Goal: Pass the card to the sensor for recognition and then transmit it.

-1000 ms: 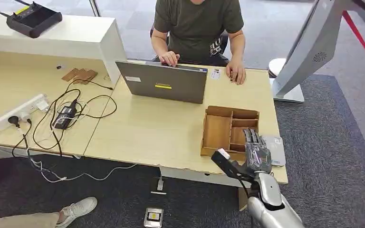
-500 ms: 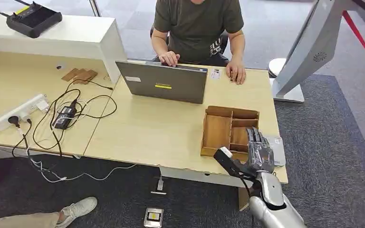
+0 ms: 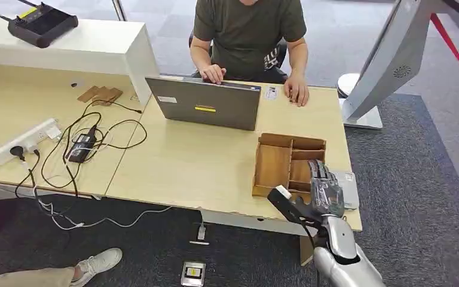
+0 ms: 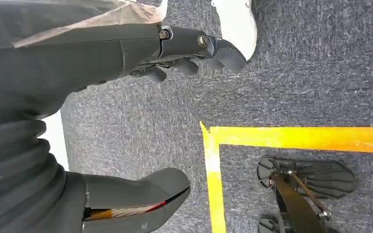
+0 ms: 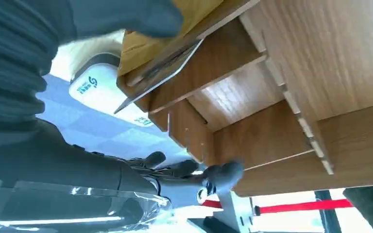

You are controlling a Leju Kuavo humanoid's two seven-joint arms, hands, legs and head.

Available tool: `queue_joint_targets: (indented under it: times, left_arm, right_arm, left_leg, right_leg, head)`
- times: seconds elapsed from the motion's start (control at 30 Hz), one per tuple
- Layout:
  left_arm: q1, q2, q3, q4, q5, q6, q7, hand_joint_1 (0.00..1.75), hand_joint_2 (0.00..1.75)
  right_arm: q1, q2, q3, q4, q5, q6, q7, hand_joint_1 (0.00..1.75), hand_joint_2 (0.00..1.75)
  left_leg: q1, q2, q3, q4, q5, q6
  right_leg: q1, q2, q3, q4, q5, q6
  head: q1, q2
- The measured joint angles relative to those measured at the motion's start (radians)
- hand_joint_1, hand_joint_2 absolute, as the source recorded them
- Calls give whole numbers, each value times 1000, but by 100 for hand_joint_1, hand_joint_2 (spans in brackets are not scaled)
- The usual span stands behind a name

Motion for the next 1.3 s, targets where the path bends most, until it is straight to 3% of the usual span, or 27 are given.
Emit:
queue_joint_targets:
  times: [0.2, 0.27, 0.83, 0.93, 1.3]
  left_arm:
    - [0, 0, 0, 0, 7, 0, -4, 0, 175]
    - [0, 0, 0, 0, 8, 0, -5, 0, 175]
    - [0, 0, 0, 0, 8, -2, -17, 0, 175]
    - [0, 0, 0, 0, 8, -2, -17, 0, 175]
    - [0, 0, 0, 0, 16, -5, -17, 0, 175]
  right_arm:
    - [7, 9, -12, -16, 28, 3, -14, 164, 175]
    - [11, 10, -13, -24, 37, 2, -20, 157, 175]
    - [51, 14, -36, -89, 42, 12, -37, 161, 175]
    - [53, 14, -37, -90, 42, 12, -37, 171, 175]
    - [52, 13, -66, -148, 52, -1, -55, 175, 175]
  left_leg:
    - [0, 0, 0, 0, 0, 0]
    - [0, 0, 0, 0, 0, 0]
    - [0, 0, 0, 0, 0, 0]
    - [0, 0, 0, 0, 0, 0]
    - [0, 0, 0, 0, 0, 0]
  right_leg:
    - [0, 0, 0, 0, 0, 0]
    - [0, 0, 0, 0, 0, 0]
    - [0, 0, 0, 0, 0, 0]
    - [0, 0, 0, 0, 0, 0]
    - [0, 0, 0, 0, 0, 0]
  head:
    - [0, 0]
    - [0, 0]
    - [0, 0]
    - [0, 0]
    - [0, 0]
